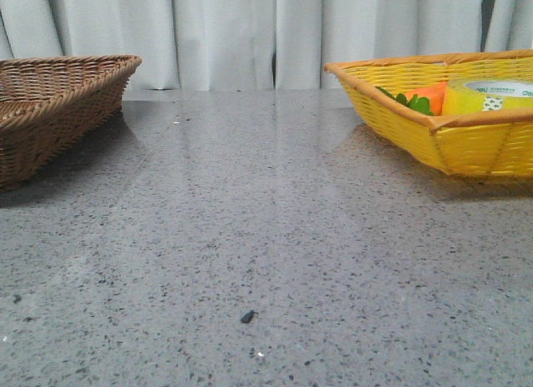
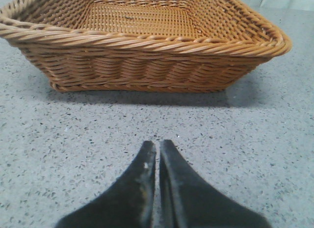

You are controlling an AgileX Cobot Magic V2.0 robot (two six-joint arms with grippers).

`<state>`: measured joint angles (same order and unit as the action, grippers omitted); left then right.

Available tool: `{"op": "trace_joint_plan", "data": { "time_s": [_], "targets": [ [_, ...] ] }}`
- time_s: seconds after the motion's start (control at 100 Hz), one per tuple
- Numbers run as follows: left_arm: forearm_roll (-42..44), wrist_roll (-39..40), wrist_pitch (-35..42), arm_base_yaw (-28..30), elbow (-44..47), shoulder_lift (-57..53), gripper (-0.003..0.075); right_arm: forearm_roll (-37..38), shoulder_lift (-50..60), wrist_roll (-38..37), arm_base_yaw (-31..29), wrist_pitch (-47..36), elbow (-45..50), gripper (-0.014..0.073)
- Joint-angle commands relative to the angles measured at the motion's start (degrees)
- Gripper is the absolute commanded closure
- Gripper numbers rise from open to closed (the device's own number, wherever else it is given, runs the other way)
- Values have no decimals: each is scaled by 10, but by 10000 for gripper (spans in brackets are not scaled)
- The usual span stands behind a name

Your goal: Transfer tape with both arms

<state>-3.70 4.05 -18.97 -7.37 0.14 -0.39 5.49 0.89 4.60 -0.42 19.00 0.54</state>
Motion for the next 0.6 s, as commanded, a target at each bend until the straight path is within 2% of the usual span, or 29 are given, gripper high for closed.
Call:
{"op": "trace_joint_plan", "data": {
  "time_s": [0.0,0.59],
  "targets": [
    [1,4,26,0,6,-16,741,0,8,5,-3,-13,12,668],
    [1,4,26,0,6,-16,741,0,8,5,-3,-9,12,668]
  ]
}}
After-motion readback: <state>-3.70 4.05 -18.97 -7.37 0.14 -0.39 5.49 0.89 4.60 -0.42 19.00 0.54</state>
